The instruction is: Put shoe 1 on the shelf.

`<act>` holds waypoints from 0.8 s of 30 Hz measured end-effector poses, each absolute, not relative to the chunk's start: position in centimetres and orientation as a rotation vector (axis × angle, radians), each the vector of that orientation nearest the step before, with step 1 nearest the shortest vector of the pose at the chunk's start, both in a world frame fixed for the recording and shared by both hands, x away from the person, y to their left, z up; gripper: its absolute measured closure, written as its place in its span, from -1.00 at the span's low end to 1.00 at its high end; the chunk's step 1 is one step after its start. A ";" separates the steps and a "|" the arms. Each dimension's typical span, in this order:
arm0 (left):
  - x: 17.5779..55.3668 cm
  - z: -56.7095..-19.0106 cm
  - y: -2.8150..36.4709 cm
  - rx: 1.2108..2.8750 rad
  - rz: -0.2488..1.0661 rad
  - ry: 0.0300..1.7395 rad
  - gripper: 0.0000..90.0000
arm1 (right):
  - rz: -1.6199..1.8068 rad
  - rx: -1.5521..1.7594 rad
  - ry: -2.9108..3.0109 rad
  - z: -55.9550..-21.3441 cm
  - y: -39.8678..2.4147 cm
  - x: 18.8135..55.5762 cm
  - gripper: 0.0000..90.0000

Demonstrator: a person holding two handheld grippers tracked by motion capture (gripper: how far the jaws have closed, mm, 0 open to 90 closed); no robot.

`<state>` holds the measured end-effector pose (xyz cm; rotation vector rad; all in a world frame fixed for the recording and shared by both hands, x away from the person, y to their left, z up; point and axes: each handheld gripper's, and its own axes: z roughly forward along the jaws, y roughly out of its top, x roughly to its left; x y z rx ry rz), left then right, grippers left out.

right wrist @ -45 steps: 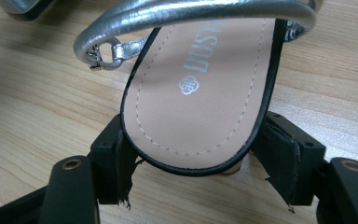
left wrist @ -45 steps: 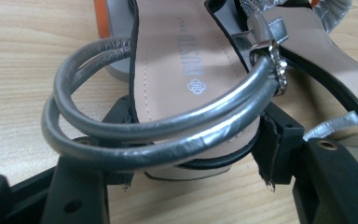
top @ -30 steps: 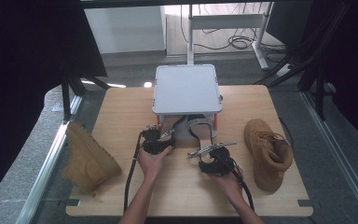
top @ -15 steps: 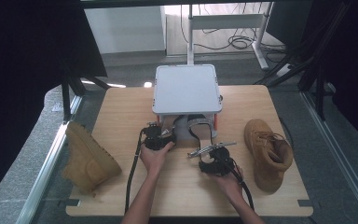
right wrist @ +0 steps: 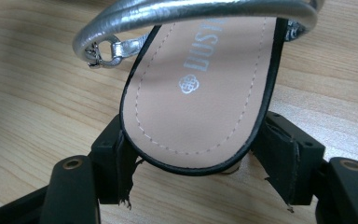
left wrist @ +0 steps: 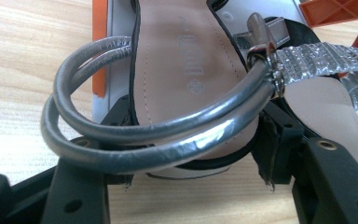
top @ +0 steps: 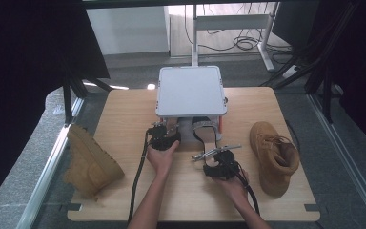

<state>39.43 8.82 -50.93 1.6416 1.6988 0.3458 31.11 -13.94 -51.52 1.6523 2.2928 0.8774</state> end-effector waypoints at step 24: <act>39.8 -51.8 8.9 1.660 0.319 1.659 -0.32 | 0.912 1.660 2.286 -51.7 -14.2 31.0 -0.28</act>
